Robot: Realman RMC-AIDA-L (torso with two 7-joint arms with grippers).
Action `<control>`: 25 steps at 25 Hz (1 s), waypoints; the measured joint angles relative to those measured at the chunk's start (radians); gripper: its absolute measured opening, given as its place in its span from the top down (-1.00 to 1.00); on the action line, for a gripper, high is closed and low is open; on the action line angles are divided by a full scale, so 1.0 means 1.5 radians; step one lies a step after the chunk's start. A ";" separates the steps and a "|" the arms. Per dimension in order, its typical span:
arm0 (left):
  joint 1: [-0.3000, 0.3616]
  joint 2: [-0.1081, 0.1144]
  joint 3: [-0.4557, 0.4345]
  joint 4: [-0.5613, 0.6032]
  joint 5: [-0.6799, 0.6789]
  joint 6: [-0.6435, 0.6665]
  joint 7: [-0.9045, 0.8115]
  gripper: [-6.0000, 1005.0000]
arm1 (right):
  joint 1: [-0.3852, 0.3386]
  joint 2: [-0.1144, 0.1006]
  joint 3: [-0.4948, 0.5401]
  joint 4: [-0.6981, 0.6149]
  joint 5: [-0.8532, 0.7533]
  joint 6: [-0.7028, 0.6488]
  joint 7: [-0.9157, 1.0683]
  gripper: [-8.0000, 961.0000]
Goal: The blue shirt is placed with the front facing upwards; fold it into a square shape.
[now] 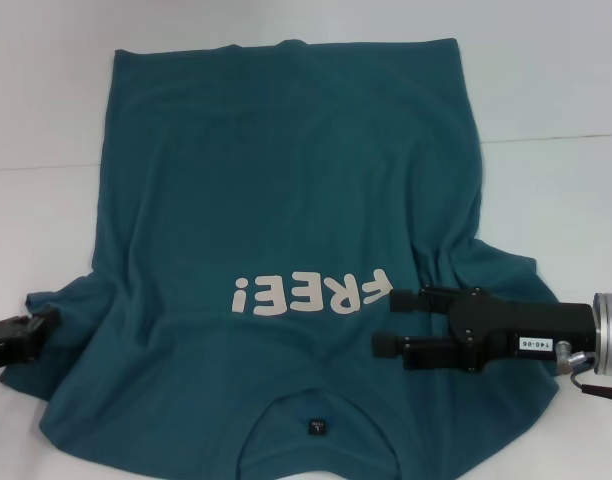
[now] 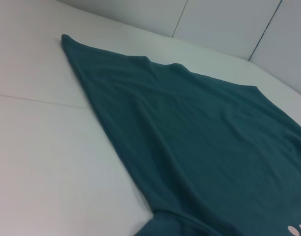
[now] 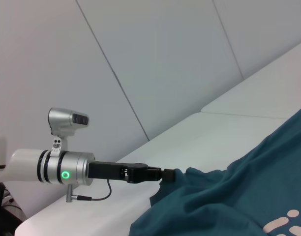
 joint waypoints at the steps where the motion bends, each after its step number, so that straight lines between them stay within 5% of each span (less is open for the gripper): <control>1: 0.000 0.000 -0.001 0.000 0.000 -0.002 0.000 0.97 | 0.000 0.000 0.000 0.000 0.000 0.001 0.000 -0.96; 25: 0.001 0.009 -0.008 0.089 0.043 -0.094 -0.052 0.98 | 0.005 0.002 -0.001 0.022 0.022 0.010 0.007 -0.96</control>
